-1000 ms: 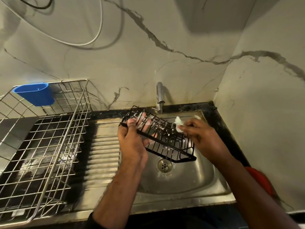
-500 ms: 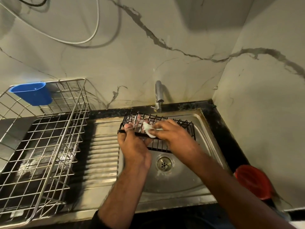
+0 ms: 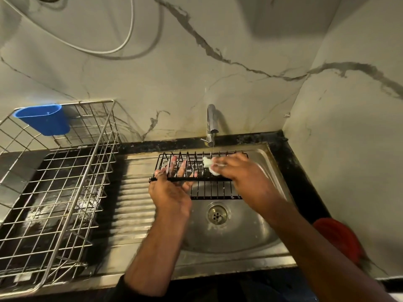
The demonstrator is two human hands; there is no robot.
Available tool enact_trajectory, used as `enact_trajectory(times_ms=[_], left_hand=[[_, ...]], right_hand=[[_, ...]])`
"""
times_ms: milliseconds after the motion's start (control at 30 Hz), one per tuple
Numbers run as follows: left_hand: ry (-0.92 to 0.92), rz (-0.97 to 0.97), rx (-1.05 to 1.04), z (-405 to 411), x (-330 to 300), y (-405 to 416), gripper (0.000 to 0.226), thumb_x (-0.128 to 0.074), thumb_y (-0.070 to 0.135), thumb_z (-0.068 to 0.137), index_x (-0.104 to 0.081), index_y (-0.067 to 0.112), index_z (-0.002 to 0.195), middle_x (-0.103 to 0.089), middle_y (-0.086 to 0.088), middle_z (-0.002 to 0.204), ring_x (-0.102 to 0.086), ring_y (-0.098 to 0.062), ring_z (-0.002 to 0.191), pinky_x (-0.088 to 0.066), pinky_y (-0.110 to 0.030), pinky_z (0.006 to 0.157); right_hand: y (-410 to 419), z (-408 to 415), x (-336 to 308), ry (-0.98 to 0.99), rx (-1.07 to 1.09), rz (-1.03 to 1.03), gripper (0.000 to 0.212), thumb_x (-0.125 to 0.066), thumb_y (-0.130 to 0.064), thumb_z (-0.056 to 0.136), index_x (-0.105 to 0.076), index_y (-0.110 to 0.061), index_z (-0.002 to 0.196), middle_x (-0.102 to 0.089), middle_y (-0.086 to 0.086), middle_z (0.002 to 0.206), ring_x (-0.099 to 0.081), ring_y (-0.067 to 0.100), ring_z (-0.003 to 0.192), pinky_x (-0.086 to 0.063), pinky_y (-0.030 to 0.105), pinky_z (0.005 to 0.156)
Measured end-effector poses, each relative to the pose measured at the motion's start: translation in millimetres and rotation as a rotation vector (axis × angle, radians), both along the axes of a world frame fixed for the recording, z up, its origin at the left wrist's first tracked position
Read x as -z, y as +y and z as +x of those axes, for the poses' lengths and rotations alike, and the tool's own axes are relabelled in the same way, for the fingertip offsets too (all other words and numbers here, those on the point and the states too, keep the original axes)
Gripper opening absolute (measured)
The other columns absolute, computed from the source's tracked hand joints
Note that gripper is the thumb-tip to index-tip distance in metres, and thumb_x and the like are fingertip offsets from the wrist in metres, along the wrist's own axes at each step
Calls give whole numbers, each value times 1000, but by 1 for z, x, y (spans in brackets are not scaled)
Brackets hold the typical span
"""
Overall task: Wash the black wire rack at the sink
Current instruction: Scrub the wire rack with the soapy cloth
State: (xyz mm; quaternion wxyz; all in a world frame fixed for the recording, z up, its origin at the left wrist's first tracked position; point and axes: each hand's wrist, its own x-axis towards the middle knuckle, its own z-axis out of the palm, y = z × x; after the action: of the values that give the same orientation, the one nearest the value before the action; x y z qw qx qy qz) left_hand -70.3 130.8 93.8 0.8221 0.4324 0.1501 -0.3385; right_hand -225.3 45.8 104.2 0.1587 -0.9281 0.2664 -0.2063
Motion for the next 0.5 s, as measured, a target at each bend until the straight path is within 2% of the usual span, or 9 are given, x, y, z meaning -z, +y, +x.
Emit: enact_trajectory(times_ms=[67,133,233,300,400,433,500], left_hand=[[-2,-7,-10,4,1,0,10,-36,16,110,-44,14,115,-76,-8,105,-78,-28,81,-50,-67,97],[0,-6,-25,9,4,2,12,-34,17,111,-46,15,108,-76,-8,106,-78,-28,79,-51,-65,95],[19,-8,-41,13,7,7,19,-31,20,111,-46,18,100,-76,-8,110,-78,-28,79,-53,-59,88],[84,-32,-48,16,8,7,23,-28,22,112,-47,19,99,-76,-8,109,-78,-29,81,-52,-58,92],[152,-65,-43,22,12,6,20,-26,18,111,-45,19,107,-75,-8,108,-77,-29,78,-52,-59,99],[156,-75,-39,25,14,6,18,-25,16,111,-43,18,111,-74,-10,113,-77,-30,75,-54,-59,96],[162,-79,-38,30,18,5,19,-24,13,110,-41,17,118,-71,-12,121,-77,-30,70,-61,-54,80]], right_hand=[[-4,-2,5,21,-19,-5,53,-43,4,95,-59,-26,136,-55,-6,141,-44,2,121,-26,7,96],[-21,-15,11,-29,118,19,49,-41,2,98,-61,-27,132,-57,-7,136,-43,-9,113,-26,-3,93],[-41,-33,14,-78,314,17,47,-52,10,93,-69,-21,123,-67,-2,128,-54,4,118,-31,8,103],[-39,-33,14,-141,319,84,40,-57,6,93,-70,-19,121,-70,-2,124,-60,5,114,-31,1,99],[-26,-24,15,-269,368,229,31,-60,-10,97,-67,-18,126,-69,-8,112,-59,-7,97,-34,-8,81],[-23,-22,16,-291,398,283,31,-59,-14,99,-66,-19,128,-66,-12,106,-58,-8,91,-36,-6,75],[-21,-23,21,-290,439,373,29,-57,-19,100,-64,-22,129,-61,-18,96,-58,-6,89,-39,1,65]])
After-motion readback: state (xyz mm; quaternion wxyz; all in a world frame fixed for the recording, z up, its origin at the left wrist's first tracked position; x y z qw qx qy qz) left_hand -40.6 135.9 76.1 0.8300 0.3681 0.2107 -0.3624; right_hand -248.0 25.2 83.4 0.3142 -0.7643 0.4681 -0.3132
